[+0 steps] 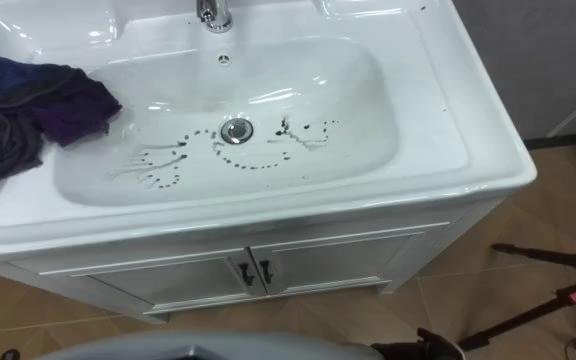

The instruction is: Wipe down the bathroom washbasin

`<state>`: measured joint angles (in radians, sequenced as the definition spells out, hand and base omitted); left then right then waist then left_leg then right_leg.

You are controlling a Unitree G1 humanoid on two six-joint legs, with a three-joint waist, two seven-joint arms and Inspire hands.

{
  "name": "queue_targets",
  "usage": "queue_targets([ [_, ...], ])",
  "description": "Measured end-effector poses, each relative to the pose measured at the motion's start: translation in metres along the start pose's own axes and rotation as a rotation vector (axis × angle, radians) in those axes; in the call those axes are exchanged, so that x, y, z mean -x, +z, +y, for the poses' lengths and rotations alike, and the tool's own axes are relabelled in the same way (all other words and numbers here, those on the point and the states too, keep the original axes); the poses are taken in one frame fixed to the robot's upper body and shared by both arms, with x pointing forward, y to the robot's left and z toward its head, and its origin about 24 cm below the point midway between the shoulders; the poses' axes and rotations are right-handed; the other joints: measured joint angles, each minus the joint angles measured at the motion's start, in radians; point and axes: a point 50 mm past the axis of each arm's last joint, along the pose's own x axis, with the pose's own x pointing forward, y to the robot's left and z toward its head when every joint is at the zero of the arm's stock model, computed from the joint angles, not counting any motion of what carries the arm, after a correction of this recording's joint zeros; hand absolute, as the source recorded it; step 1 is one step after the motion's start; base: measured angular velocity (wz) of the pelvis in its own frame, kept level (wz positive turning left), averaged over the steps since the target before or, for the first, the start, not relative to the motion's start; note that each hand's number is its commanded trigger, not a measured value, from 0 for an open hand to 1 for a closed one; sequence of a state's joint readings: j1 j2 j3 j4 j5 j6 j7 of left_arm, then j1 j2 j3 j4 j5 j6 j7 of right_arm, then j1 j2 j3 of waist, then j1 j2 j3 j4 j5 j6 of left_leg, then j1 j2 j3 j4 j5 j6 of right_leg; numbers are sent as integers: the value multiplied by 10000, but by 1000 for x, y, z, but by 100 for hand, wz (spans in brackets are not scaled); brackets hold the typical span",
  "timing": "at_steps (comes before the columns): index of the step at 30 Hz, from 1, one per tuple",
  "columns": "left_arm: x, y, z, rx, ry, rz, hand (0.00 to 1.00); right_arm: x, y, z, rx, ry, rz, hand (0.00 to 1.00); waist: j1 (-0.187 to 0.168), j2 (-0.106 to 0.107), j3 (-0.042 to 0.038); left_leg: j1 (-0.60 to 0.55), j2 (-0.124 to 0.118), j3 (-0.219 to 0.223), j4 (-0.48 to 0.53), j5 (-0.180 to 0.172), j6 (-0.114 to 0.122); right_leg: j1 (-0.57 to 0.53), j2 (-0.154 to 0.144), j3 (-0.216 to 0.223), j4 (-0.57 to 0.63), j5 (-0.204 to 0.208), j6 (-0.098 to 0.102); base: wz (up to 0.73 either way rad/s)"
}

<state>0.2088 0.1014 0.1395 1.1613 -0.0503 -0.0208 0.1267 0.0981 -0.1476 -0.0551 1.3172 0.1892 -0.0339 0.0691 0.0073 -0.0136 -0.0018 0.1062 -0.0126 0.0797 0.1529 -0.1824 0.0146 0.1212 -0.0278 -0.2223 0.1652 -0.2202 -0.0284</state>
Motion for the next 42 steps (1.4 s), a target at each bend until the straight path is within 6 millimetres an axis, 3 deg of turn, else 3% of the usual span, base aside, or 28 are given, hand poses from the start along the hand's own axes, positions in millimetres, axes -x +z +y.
queue_targets([
  [42,0,3,1,-13,-254,-194,0,0,0,2,149,90,-21,0,6,-45,34,-80,-9,-14,2,0,0,-13,27,-10,-146,53,-8,0],
])
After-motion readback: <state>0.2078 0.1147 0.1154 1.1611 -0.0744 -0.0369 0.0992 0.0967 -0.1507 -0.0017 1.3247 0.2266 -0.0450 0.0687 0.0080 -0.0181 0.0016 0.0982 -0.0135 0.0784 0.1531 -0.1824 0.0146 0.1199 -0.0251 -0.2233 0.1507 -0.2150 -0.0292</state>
